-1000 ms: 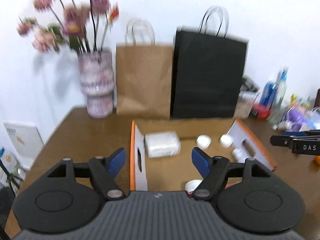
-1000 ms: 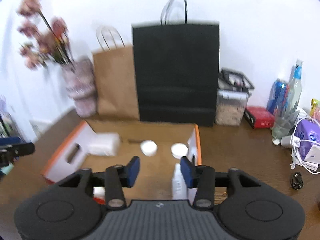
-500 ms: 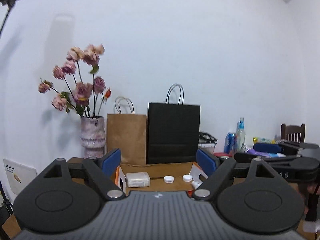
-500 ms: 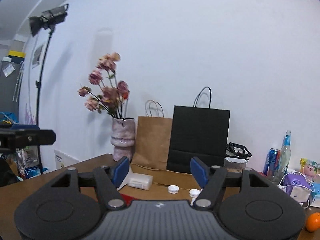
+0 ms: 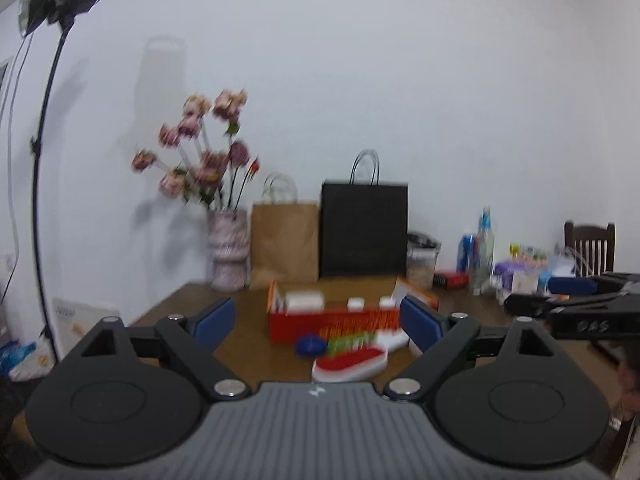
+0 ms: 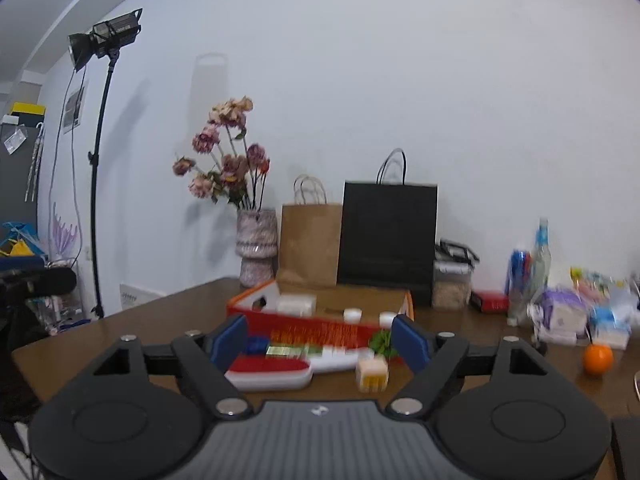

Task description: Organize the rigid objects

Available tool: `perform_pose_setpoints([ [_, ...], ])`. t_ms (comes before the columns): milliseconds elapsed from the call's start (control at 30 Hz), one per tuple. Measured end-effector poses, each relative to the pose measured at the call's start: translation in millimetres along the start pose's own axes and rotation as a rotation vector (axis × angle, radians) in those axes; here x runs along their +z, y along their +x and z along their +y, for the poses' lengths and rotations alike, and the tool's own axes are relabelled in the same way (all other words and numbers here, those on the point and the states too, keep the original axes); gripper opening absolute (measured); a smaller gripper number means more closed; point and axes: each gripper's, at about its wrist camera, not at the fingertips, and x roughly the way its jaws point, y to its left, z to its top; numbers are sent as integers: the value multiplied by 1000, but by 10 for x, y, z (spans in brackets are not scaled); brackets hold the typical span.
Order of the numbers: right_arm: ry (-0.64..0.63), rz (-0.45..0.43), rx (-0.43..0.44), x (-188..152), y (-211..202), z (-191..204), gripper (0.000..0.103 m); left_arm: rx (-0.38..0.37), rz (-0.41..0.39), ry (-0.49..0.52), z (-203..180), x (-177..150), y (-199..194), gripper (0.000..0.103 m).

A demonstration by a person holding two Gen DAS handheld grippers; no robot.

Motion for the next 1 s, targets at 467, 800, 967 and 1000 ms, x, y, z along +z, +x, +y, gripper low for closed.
perform_pose_setpoints([
  [467, 57, 107, -34, -474, -795, 151, 88, -16, 140, 17, -54, -380, -376, 103],
  [800, 109, 159, -64, -556, -581, -26, 88, -2, 208, 21, -70, -494, -203, 103],
  [967, 129, 196, -60, -636, -365, -88, 88, -33, 274, 26, -118, -610, 25, 103],
  [1000, 134, 204, -59, -652, -315, -104, 88, -42, 290, 26, -129, -632, 84, 103],
])
